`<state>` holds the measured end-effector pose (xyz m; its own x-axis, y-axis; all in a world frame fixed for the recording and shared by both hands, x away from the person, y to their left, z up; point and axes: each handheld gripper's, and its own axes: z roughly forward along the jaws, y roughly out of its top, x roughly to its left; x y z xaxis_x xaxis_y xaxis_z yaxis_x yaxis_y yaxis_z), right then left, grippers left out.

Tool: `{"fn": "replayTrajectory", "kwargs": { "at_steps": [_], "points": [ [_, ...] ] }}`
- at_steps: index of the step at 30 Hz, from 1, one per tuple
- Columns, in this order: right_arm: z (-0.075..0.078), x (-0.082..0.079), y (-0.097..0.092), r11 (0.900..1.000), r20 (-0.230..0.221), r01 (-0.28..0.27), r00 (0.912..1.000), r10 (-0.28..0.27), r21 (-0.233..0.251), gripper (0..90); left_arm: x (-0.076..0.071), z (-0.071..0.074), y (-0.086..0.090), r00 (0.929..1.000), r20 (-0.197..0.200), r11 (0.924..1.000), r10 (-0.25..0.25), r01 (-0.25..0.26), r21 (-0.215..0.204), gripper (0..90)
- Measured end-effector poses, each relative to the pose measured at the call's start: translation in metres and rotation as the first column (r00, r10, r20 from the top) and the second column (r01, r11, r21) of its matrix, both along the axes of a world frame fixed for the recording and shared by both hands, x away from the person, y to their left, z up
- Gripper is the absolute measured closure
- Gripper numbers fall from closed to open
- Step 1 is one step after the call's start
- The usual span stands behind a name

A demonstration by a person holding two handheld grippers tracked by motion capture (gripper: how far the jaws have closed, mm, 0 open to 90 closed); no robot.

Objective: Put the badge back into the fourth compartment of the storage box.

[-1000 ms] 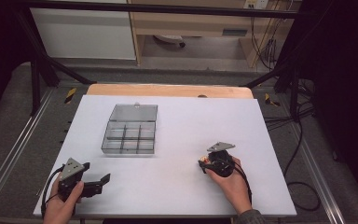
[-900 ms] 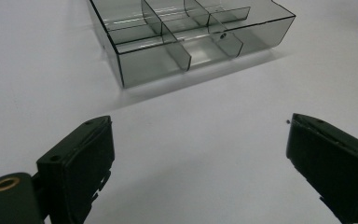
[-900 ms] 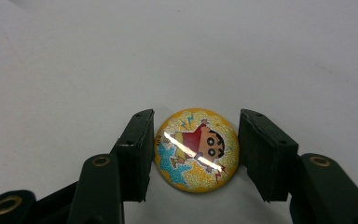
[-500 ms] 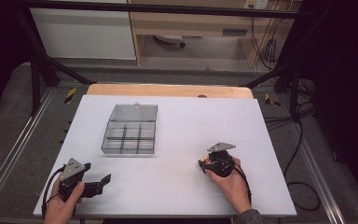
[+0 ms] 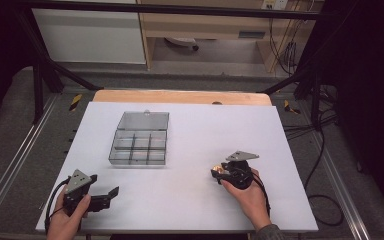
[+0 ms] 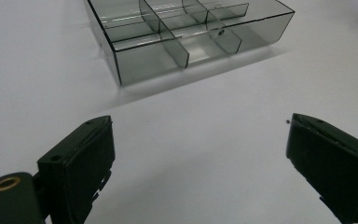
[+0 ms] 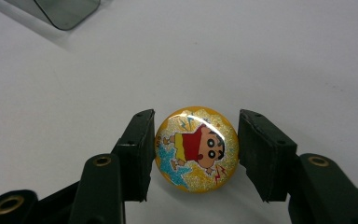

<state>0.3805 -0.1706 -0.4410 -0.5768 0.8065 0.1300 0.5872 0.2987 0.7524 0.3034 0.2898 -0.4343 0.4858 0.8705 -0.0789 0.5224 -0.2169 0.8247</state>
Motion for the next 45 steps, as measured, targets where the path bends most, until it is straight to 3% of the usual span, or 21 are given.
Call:
{"fn": "replayTrajectory", "kwargs": {
  "at_steps": [2, 10, 14, 18, 28, 31, 36, 45],
  "points": [
    [0.002, 0.0, 0.001, 0.9997, -0.006, -0.005, 1.0, 0.005, 0.023, 47.8, 0.0, 0.0, 0.0, 1.0, 0.0, 1.0, 0.001, -0.001, 0.001, 7.8],
    [0.006, 0.0, 0.009, 0.9994, 0.012, -0.031, 0.9994, 0.031, 0.016, 47.8, 0.0, -0.001, 0.0, 1.0, -0.003, 1.0, 0.004, -0.004, 0.003, 7.9],
    [0.018, -0.001, 0.028, 0.9963, 0.071, -0.083, 0.9939, 0.084, -0.022, 47.8, 0.0, -0.001, 0.001, 1.0, -0.005, 1.0, 0.008, -0.008, 0.005, 7.9],
    [0.022, 0.0, 0.037, 0.9939, 0.081, -0.107, 0.9907, 0.109, -0.026, 47.8, 0.0, -0.001, 0.001, 1.0, -0.004, 1.0, 0.008, -0.008, 0.003, 7.9],
    [0.033, 0.019, 0.063, 0.9879, 0.067, -0.154, 0.9857, 0.155, -0.017, 47.8, 0.001, -0.001, 0.001, 1.0, -0.007, 1.0, 0.004, -0.004, -0.002, 7.9],
    [0.036, 0.028, 0.074, 0.9854, 0.069, -0.164, 0.9835, 0.167, -0.046, 47.8, 0.001, -0.001, 0.001, 1.0, -0.007, 1.0, 0.004, -0.004, -0.002, 7.9],
    [0.038, 0.038, 0.083, 0.9846, 0.062, -0.169, 0.9833, 0.171, -0.046, 47.8, 0.001, -0.002, 0.001, 1.0, -0.01, 1.0, 0.002, -0.002, -0.005, 7.9],
    [0.046, 0.053, 0.105, 0.9826, 0.066, -0.186, 0.9804, 0.186, -0.002, 47.8, 0.003, -0.002, 0.0, 0.9998, -0.017, 0.9999, -0.01, 0.009, -0.006, 8.1]
  ]
}}
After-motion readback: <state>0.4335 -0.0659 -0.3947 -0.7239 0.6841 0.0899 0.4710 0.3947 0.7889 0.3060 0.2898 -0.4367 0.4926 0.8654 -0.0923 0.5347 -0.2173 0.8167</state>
